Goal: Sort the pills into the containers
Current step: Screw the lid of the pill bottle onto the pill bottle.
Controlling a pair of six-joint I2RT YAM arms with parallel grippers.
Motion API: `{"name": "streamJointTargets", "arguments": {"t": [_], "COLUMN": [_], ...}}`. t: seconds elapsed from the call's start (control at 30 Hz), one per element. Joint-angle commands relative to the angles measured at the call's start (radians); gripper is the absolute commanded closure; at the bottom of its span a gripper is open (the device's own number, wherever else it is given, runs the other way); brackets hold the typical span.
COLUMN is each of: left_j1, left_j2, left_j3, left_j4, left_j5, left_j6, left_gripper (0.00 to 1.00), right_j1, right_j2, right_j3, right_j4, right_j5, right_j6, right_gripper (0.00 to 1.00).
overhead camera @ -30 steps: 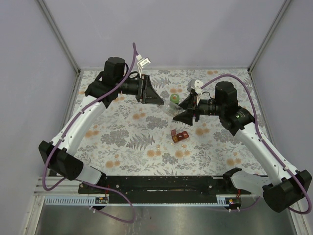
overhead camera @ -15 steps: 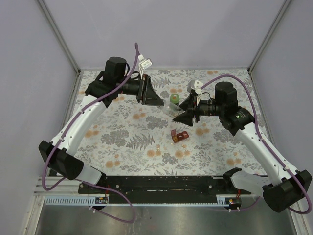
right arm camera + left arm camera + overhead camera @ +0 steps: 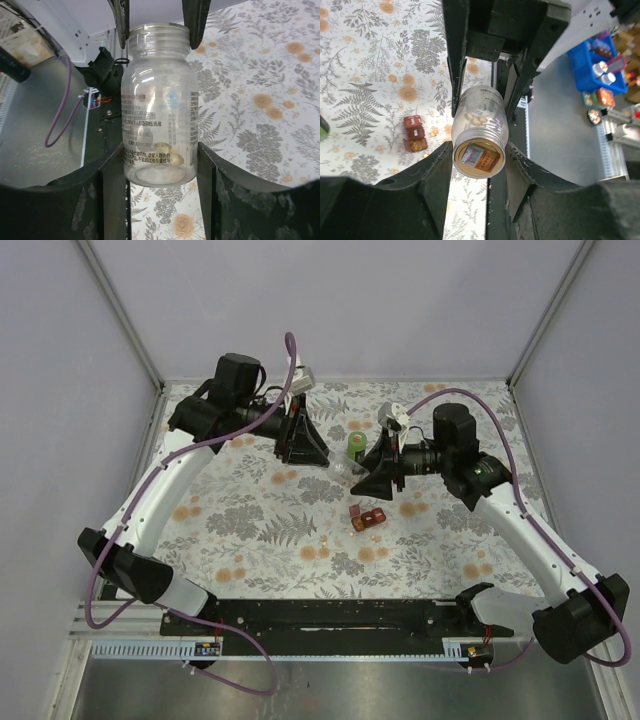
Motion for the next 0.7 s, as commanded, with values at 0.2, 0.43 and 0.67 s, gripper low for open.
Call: {"name": "streamJointTargets", "arguments": {"t": [0.2, 0.43, 0.67], "left_j1": [-0.069, -0.107, -0.140], "left_j2": [-0.038, -0.081, -0.121], "left_j3": [0.069, 0.045, 0.003], "left_j4": [-0.229, -0.258, -0.258], "left_j5": [0.013, -0.020, -0.064], "left_j6": [0.557, 0.692, 0.798], "left_gripper": [1.00, 1.00, 1.00], "right_j1": [0.002, 0.002, 0.002], "right_j2": [0.077, 0.115, 0.178], "right_j3": [0.059, 0.019, -0.061], "right_j4": [0.162, 0.399, 0.974], "right_j5": [-0.249, -0.356, -0.433], "right_j6": [0.180, 0.400, 0.894], "right_gripper": [1.00, 1.00, 1.00]}}
